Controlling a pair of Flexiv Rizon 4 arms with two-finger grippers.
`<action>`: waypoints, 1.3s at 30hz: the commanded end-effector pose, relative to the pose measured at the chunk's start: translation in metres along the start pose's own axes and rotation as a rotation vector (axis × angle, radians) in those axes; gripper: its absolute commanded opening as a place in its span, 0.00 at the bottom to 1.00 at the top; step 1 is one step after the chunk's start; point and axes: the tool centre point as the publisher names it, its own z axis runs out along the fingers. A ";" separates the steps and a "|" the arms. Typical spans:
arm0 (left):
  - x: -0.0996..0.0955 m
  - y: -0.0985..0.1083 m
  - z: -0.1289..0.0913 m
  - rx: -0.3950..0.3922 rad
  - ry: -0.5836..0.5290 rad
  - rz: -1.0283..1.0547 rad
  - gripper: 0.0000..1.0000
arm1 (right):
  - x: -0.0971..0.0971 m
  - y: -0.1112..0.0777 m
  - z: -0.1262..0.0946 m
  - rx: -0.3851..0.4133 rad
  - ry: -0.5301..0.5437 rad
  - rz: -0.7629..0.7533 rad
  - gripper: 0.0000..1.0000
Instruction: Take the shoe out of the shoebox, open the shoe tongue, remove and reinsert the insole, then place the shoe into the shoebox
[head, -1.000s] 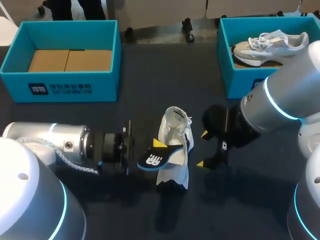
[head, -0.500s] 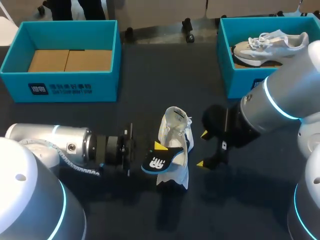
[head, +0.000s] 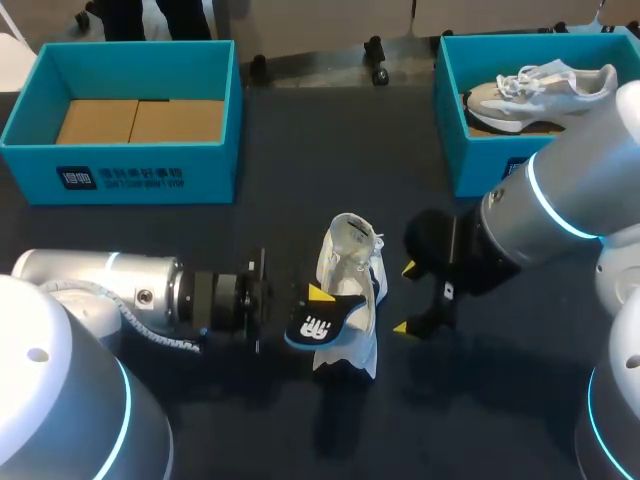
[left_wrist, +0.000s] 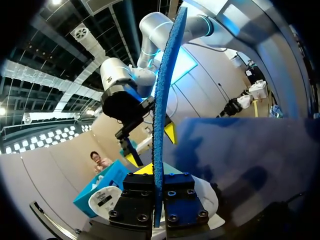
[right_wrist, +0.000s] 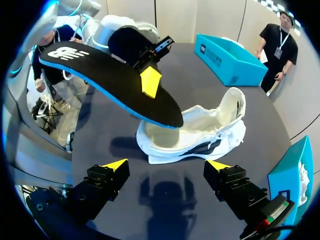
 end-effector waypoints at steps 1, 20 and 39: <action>0.002 0.004 0.003 -0.008 -0.003 0.000 0.00 | 0.001 -0.001 0.000 -0.003 -0.001 0.000 1.00; 0.003 0.007 -0.003 -0.028 -0.015 -0.024 0.00 | 0.001 -0.001 0.000 -0.003 -0.001 0.000 1.00; -0.002 -0.014 0.001 0.022 -0.020 -0.014 0.00 | 0.001 -0.001 0.000 -0.003 -0.001 0.000 1.00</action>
